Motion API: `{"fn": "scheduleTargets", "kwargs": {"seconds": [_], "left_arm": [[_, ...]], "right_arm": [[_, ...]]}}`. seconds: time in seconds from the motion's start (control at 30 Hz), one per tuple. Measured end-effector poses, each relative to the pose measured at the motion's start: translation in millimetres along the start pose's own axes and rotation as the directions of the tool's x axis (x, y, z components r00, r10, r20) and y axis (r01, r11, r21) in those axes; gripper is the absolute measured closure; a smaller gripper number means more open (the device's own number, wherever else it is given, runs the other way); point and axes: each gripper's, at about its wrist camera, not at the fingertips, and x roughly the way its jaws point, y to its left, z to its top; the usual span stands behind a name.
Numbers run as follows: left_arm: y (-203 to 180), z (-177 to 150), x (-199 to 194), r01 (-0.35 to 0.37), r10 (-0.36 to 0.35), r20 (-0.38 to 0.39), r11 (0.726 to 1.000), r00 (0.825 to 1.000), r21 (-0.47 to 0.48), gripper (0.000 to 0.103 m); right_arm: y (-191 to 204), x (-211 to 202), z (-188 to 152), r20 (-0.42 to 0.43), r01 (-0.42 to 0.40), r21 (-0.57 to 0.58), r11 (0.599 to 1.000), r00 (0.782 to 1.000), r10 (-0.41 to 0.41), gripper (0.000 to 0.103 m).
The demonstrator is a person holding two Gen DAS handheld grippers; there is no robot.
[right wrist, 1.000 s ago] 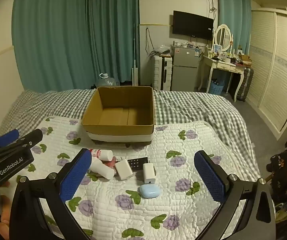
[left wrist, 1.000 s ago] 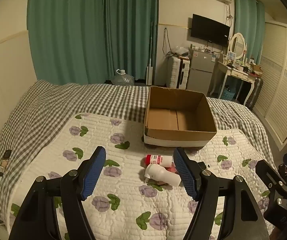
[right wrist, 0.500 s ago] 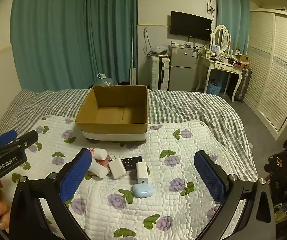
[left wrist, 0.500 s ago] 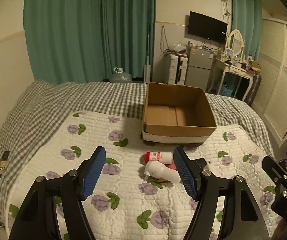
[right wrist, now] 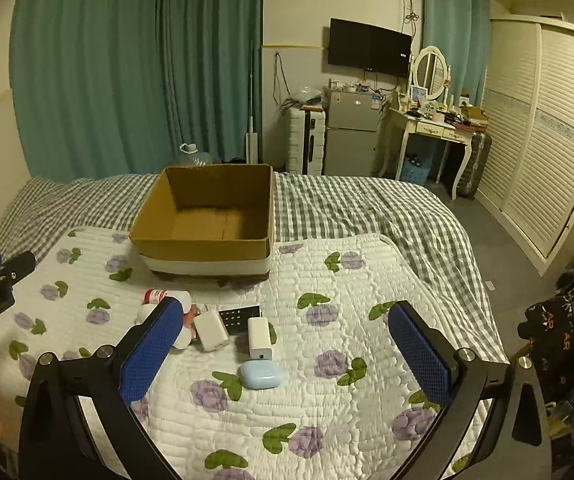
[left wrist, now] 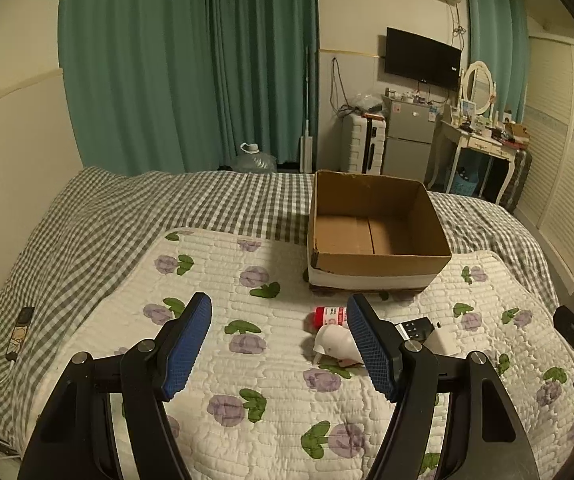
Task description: Organize rigid objects
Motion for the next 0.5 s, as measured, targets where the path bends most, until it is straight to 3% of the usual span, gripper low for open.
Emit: {"fn": "scheduleTargets", "kwargs": {"seconds": [0.5], "left_arm": [[-16, 0, -7, 0.037, -0.038, 0.012, 0.999, 0.999, 0.031, 0.030]], "right_arm": [[9, -1, 2, 0.001, -0.041, -0.011, 0.999, 0.999, 0.041, 0.000]]}}
